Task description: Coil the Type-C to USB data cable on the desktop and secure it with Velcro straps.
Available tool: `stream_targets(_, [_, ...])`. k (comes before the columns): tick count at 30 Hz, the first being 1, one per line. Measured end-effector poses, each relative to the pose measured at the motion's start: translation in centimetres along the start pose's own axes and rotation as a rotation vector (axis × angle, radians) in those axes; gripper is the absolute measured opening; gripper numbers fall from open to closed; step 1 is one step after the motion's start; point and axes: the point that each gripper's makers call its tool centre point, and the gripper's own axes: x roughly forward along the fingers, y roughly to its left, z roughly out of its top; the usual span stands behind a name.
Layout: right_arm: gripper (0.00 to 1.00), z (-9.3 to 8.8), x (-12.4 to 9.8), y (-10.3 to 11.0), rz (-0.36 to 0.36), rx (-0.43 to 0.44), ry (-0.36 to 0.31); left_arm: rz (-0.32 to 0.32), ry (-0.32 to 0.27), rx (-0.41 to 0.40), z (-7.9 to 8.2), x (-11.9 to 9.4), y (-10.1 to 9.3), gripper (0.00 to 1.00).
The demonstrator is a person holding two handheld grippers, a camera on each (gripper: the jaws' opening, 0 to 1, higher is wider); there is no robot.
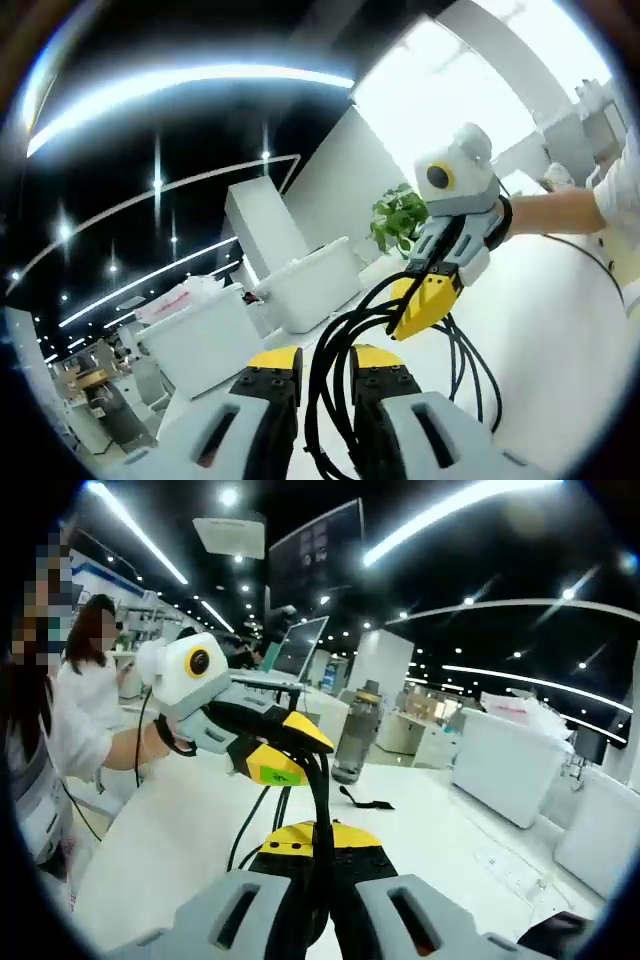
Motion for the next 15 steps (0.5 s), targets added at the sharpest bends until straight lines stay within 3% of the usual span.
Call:
stream_targets(2, [0.02, -0.3, 0.1, -0.4, -0.001, -0.018, 0.020, -0.040, 0.021, 0.039, -0.3, -0.3, -0.6, 0.22])
stream_targets(7, [0.02, 0.0, 0.3, 1.0, 0.104, -0.022, 0.027, -0.190, 0.075, 0.061, -1.8, 0.5, -2.4, 0.21])
stream_targets(9, [0.02, -0.6, 0.4, 1.1, 0.112, -0.054, 0.080, -0.186, 0.062, 0.062, -1.7, 0.8, -2.2, 0.10])
stream_targets(10, [0.02, -0.5, 0.6, 0.3, 0.059, -0.078, 0.068, -0.180, 0.058, 0.042, -1.6, 0.9, -2.1, 0.08])
stream_targets(11, [0.03, -0.6, 0.7, 0.1, 0.036, -0.090, 0.063, -0.161, 0.071, -0.030, -1.9, 1.1, -1.9, 0.06])
stream_targets(13, [0.06, -0.5, 0.8, -1.4, -0.085, -0.178, 0.054, -0.141, 0.092, -0.121, -2.6, 1.3, -1.8, 0.05])
stream_targets(15, [0.13, -0.5, 0.8, -2.2, -0.196, -0.261, 0.042, -0.118, 0.159, -0.144, -3.7, 1.6, -1.5, 0.05])
